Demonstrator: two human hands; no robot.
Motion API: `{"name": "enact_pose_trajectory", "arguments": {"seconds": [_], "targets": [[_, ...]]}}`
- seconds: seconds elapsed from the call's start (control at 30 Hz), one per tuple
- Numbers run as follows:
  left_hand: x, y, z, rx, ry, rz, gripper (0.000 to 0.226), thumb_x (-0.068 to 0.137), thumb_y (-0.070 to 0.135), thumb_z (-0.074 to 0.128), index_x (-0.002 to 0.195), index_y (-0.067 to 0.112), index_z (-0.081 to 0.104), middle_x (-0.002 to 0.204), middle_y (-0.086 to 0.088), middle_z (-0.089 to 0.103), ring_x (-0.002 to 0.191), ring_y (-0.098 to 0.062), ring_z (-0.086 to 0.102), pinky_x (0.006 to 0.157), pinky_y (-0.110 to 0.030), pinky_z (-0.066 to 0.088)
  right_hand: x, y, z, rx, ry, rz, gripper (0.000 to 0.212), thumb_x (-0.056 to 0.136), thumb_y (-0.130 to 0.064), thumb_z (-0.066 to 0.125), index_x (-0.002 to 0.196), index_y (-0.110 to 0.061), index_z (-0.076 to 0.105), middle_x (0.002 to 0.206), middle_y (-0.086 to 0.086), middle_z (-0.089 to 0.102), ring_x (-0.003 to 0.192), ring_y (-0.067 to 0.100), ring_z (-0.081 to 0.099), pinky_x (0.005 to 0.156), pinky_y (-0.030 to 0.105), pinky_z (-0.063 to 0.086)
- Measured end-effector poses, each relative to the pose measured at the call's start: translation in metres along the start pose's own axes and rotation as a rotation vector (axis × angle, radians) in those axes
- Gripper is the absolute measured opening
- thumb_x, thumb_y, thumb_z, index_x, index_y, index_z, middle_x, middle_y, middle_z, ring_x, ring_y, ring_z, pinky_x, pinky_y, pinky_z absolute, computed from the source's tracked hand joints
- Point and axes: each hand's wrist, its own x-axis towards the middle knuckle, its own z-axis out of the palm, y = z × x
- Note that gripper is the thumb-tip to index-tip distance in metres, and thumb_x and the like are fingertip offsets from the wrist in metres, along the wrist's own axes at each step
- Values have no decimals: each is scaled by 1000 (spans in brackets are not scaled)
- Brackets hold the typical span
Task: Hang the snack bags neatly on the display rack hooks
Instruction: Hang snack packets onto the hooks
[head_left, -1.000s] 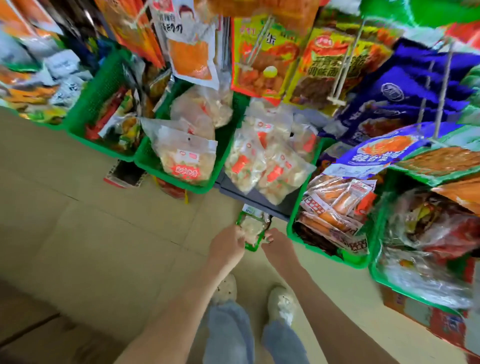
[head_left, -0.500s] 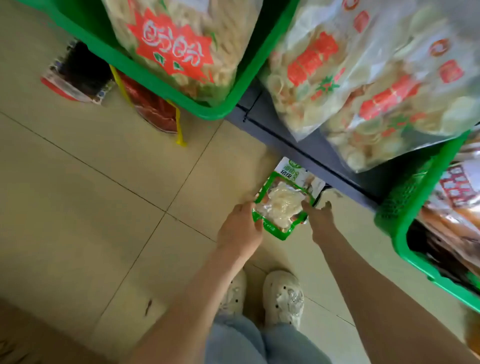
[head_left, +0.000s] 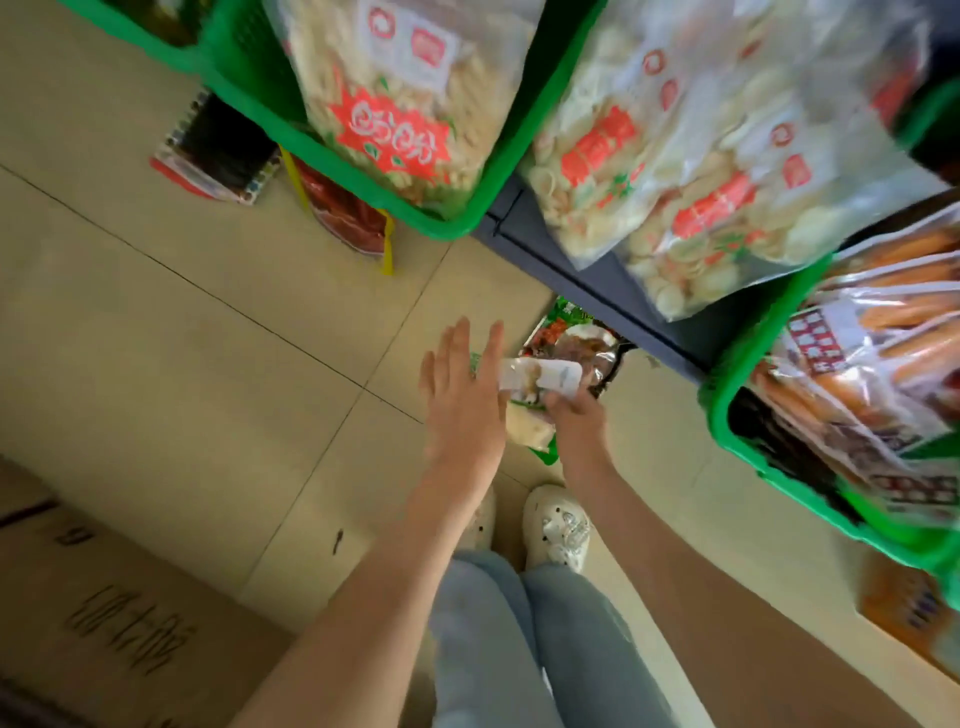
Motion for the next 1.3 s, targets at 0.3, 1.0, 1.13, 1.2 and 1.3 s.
{"name": "enact_pose_trajectory", "arguments": {"seconds": [0.3, 1.0, 1.13, 1.2, 1.3], "targets": [[-61, 89, -272, 14, -6, 363, 8, 87, 14, 59, 81, 14, 64, 68, -3, 63, 69, -28, 60, 75, -37, 37, -248, -192, -123, -134, -132, -390, 15, 91, -9, 54, 92, -21, 62, 80, 7, 61, 67, 8, 52, 67, 27, 37], [-209, 523, -537, 38, 695, 1255, 19, 83, 21, 51, 68, 14, 62, 61, -3, 59, 65, -27, 56, 65, -33, 31, -513, -391, -504, -345, 665, -1343, 9, 88, -12, 54, 92, -8, 61, 80, 8, 62, 72, 20, 55, 63, 28, 39], [-232, 572, -538, -83, 626, 1258, 21, 87, 23, 49, 80, 13, 66, 71, -2, 66, 70, -25, 58, 68, -32, 35, -534, -392, -554, -295, 710, -1415, 4, 89, -6, 55, 88, -5, 59, 71, -6, 50, 63, 3, 40, 57, 12, 33], [-241, 587, -542, -110, 566, 1263, 16, 87, 22, 54, 87, 13, 67, 77, -1, 68, 73, -24, 58, 70, -32, 39, -542, -391, -569, -243, 689, -1410, 5, 91, -8, 55, 86, -9, 58, 67, -12, 47, 62, 0, 43, 56, 9, 34], [-246, 599, -551, -145, 533, 1296, 12, 90, 20, 56, 88, 14, 67, 73, 4, 64, 69, -17, 55, 69, -29, 40, -546, -387, -585, -198, 666, -1373, 12, 92, -14, 54, 83, -21, 54, 62, -7, 50, 59, 7, 48, 53, 18, 33]]}}
